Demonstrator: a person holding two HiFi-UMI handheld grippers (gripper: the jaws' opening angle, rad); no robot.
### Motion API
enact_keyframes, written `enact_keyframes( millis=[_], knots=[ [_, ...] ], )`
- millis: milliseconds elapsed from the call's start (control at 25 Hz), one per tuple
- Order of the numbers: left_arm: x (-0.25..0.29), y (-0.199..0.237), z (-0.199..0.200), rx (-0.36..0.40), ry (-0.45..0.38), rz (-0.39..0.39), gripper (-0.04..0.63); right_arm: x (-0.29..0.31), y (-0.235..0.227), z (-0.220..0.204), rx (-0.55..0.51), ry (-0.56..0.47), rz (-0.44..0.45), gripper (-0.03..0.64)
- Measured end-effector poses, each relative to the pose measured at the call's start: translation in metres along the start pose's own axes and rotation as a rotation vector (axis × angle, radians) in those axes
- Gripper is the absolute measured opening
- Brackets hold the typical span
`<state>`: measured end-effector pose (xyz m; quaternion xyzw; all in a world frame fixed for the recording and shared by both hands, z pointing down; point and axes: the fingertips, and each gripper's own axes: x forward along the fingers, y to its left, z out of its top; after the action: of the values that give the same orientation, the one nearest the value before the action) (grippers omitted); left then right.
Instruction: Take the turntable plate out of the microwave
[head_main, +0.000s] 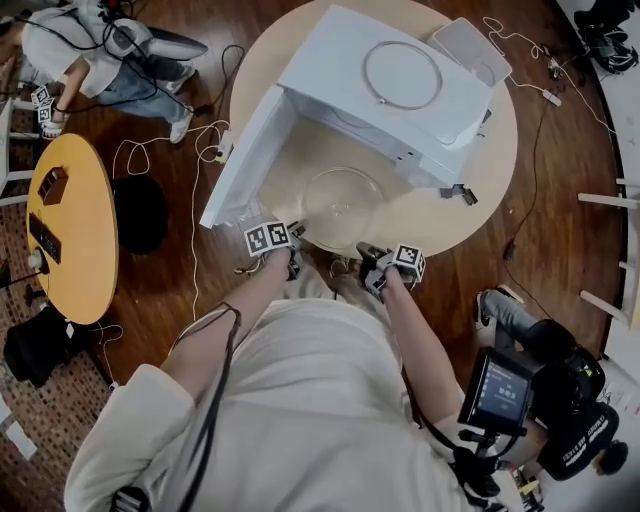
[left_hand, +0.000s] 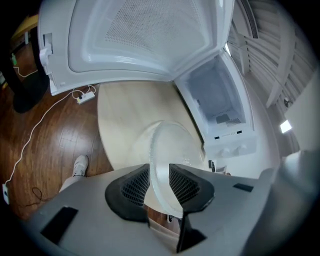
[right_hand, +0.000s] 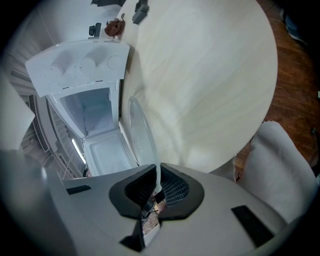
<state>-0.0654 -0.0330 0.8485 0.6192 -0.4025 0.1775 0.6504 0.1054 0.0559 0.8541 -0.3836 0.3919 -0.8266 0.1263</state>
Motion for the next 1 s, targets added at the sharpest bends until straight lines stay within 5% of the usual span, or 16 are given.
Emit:
enact_keyframes(
  millis=[1000],
  knots=[
    [-0.025,-0.021,-0.016,-0.043,-0.109,-0.031,0.107,0.007,-0.022,0.015,-0.048,0.004,-0.077,0.031]
  ],
)
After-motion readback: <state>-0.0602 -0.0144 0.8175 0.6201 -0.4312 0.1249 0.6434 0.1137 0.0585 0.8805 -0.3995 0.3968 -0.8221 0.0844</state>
